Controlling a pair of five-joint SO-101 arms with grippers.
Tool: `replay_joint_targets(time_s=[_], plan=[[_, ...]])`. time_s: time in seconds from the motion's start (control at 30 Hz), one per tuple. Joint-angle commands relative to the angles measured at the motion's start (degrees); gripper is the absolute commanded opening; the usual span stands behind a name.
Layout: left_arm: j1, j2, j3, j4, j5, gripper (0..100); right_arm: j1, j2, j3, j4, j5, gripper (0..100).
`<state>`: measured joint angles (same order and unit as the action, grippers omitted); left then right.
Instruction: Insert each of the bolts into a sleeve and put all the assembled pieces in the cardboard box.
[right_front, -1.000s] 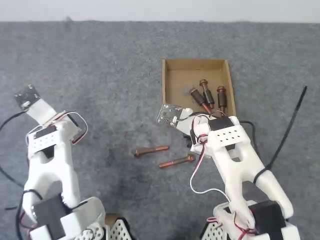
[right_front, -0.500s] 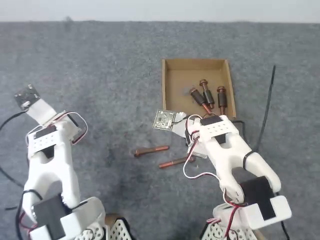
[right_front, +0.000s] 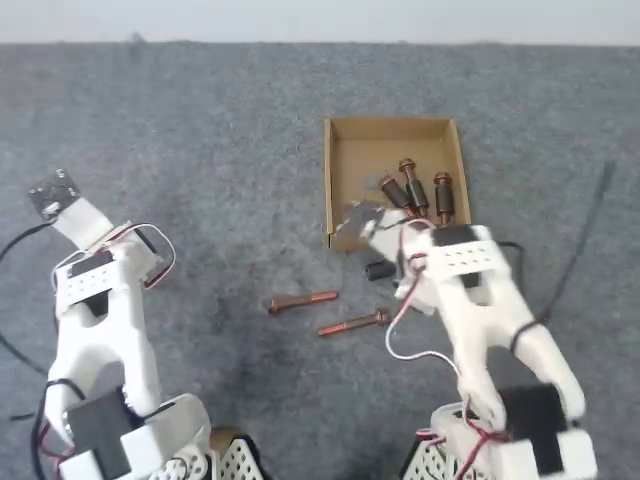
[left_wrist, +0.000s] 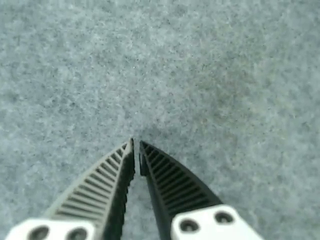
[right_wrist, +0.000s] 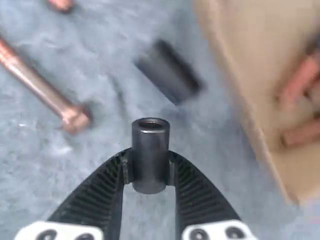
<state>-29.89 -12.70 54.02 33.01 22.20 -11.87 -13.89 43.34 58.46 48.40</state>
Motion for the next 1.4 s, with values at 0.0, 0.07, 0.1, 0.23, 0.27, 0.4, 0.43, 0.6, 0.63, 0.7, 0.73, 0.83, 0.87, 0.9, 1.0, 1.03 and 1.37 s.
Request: replay_joint_targets(time_s=[0.0, 0.07, 0.1, 0.23, 0.27, 0.4, 0.43, 0.6, 0.63, 0.7, 0.73, 0.83, 0.87, 0.9, 1.0, 1.03, 1.37], plan=[[0.1, -0.2, -2.9, 0.4, 0.2, 1, 6.1, -5.7, -2.0, 3.8, -5.5, 0.8], [0.1, -0.3, -2.9, 0.4, 0.2, 1, 9.8, -5.8, -2.0, 6.2, -7.9, 0.9], [0.1, -0.3, -2.9, 0.4, 0.2, 1, 11.6, -5.7, -2.0, 6.7, -8.9, 0.9], [0.1, -0.4, -2.8, 0.4, 0.2, 1, 19.5, -5.7, 1.2, 2.9, -11.1, 1.1], [0.1, -0.4, -2.8, 0.4, 0.2, 1, 20.4, -5.7, 2.8, 1.2, -10.6, 1.9], [0.1, -0.4, -2.7, 0.4, 0.2, 1, 20.9, -5.7, 8.2, -2.4, -10.6, 13.4], [0.1, -0.4, -2.7, 0.4, 0.2, 1, 20.7, -5.7, 8.6, -2.8, -10.6, 14.0], [0.0, -0.4, -2.9, 1.8, 0.2, 1, 20.7, -6.2, 8.4, -4.4, -11.0, 14.0], [0.0, -0.3, -3.0, 1.8, 0.2, 1, 20.7, -6.3, 8.3, -4.3, -11.0, 14.0], [0.0, -0.3, -3.0, 1.8, 0.2, 1, 20.7, -6.3, 8.3, -3.5, -11.0, 14.0], [0.0, -0.3, -3.0, 1.8, 0.2, 1, 20.7, -6.3, 8.3, -2.8, -11.0, 14.0], [0.1, -0.3, -3.1, 1.7, 0.2, 1, 20.7, -6.5, 8.3, -1.3, -11.0, 14.0], [0.1, -0.2, -3.1, 1.7, 0.2, 1, 20.7, -6.9, 8.4, -1.4, -10.8, 14.0], [0.1, -0.2, -3.1, 1.6, 0.2, 1, 20.7, -7.5, 8.5, -1.4, -10.7, 14.0], [0.2, -0.2, -3.1, 1.6, 0.2, 1, 20.7, -8.4, 8.7, -1.4, -10.7, 14.0], [0.2, -0.2, -3.1, 1.6, 0.2, 1, 20.7, -8.4, 8.8, -1.7, -10.7, 14.0], [0.2, -0.2, -3.1, 1.6, 0.2, 1, 18.7, -6.0, 14.7, -11.5, -10.6, 14.0]])
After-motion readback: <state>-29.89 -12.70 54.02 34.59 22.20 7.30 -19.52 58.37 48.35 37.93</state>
